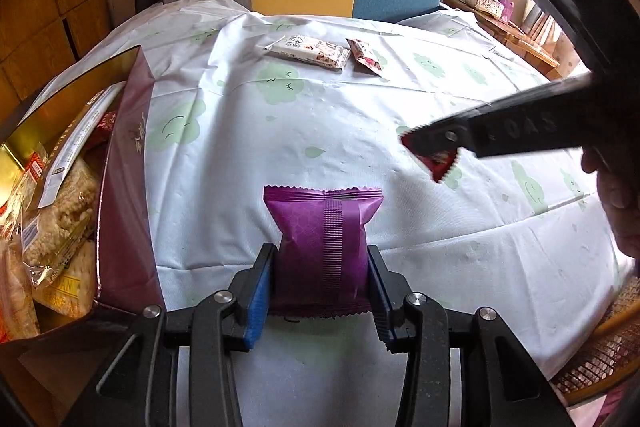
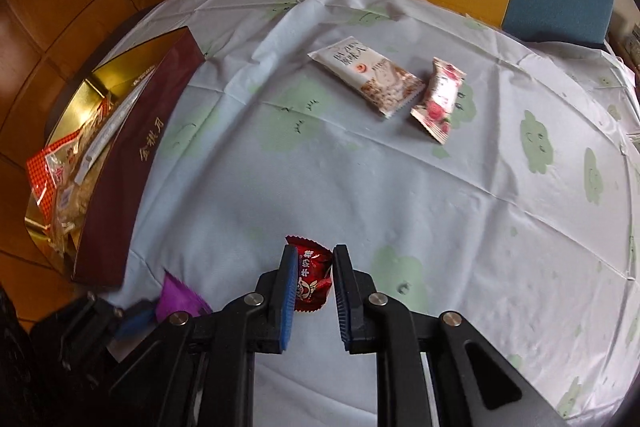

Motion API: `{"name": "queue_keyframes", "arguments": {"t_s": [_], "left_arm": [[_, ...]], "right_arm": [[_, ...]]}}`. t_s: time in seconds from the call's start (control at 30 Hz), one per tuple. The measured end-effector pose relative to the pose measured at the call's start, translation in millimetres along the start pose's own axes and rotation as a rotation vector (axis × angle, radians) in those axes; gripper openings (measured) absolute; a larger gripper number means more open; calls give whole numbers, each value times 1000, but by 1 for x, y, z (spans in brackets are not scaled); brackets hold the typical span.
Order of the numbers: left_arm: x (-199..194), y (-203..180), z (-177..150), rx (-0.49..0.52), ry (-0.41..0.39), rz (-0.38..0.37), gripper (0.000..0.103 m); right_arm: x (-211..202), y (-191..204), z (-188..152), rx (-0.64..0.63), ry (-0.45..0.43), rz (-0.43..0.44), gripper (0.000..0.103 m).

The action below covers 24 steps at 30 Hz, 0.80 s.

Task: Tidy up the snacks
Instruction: 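Lift the purple pack with the left tool while the right tool grasps the red candy, then carry the purple pack into the gold tin and open the left tool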

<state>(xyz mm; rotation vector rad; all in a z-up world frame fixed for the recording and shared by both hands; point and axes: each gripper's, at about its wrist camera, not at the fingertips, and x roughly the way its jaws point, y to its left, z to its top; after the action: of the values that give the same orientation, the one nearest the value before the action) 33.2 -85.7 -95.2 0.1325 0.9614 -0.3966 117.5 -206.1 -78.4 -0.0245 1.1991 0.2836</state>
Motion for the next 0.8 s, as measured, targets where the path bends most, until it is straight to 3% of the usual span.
{"name": "queue_keyframes", "arguments": {"t_s": [0.17, 0.5, 0.67, 0.8], "left_arm": [[0, -2, 1, 2, 4, 10, 44], [-5, -1, 9, -9, 26, 26, 41], [-41, 17, 24, -74, -32, -8, 41], [-74, 54, 38, -172, -113, 13, 42]], "right_arm": [[-5, -36, -40, -33, 87, -87, 18], [-4, -52, -63, -52, 61, -75, 20], [-3, -45, -65, -111, 52, -117, 20], [-1, -44, -64, -113, 53, -120, 20]]}}
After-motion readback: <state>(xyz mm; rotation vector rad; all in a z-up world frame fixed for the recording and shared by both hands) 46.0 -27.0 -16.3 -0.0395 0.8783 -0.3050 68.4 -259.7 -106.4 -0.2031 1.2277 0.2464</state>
